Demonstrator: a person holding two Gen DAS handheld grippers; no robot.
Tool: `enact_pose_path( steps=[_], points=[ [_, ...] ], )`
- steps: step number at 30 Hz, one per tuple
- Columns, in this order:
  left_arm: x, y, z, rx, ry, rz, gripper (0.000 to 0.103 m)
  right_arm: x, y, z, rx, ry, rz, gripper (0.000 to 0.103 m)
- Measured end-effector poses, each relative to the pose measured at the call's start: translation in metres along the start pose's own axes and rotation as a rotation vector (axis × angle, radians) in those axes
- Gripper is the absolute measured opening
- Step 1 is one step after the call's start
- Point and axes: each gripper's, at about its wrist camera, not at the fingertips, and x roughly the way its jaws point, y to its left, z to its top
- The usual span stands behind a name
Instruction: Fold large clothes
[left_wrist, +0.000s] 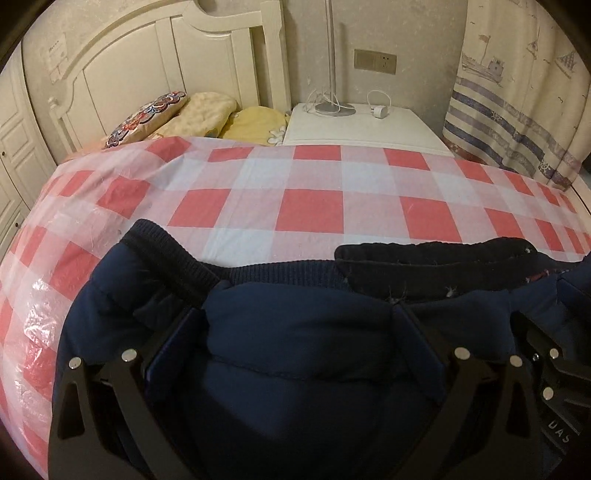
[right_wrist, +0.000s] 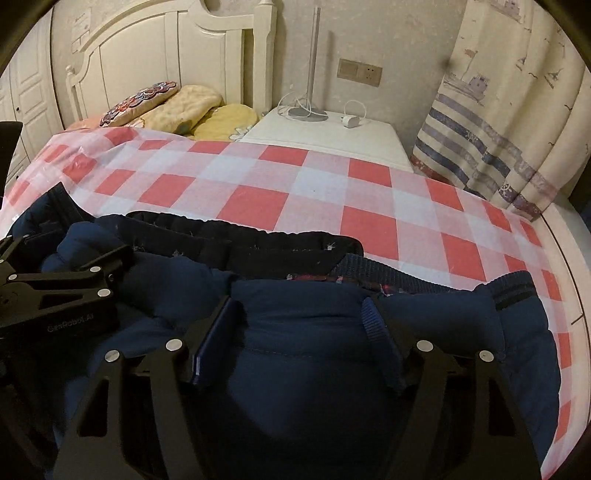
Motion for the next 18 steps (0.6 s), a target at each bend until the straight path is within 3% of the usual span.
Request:
enact_pose_path(
  steps=[18],
  points=[
    [0.0037,-0.0055,0.0017,0.015,-0.006,0.025,0.101,0.0070,0.0052,0.0024,-0.030,0.013,-0.057,0.076]
  ],
)
